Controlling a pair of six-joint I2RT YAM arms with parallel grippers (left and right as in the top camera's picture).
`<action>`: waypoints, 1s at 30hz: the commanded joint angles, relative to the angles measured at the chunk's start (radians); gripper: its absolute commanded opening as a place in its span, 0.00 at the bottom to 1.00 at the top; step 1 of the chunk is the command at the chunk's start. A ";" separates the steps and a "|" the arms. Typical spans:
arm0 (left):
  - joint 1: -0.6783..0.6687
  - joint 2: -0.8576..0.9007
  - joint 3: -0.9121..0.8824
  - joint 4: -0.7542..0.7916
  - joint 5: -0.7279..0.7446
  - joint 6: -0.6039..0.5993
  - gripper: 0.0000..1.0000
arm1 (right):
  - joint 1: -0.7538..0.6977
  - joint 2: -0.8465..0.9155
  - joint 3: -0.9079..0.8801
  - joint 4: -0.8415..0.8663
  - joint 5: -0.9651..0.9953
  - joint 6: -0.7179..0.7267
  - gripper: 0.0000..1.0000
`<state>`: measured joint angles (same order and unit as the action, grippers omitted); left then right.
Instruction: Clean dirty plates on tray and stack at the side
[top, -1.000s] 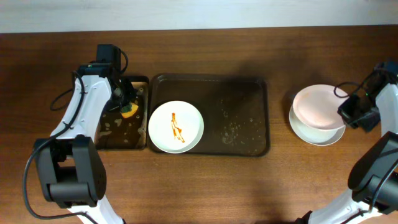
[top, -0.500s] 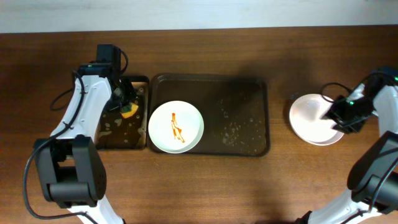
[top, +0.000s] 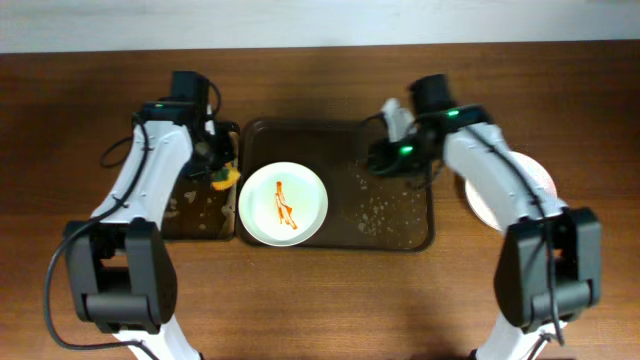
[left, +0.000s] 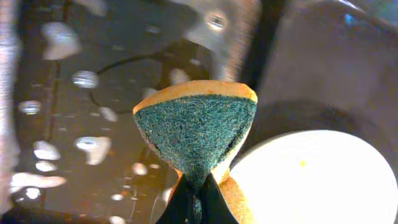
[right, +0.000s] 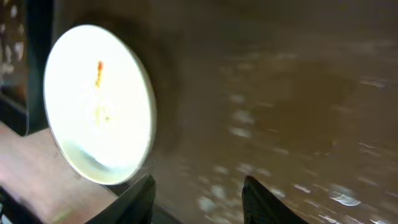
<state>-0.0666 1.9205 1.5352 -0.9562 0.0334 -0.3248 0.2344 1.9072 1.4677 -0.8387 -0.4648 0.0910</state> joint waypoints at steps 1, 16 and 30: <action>-0.072 -0.024 0.002 -0.006 0.035 0.039 0.00 | 0.082 0.065 0.004 0.029 0.031 0.112 0.46; -0.223 -0.023 -0.097 0.005 0.044 0.034 0.00 | 0.211 0.176 0.002 0.042 0.057 0.259 0.34; -0.248 -0.023 -0.097 0.028 0.053 0.027 0.00 | 0.257 0.183 0.001 0.074 0.107 0.346 0.29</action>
<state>-0.3122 1.9205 1.4433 -0.9310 0.0753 -0.3054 0.4778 2.0830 1.4677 -0.7799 -0.3893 0.3965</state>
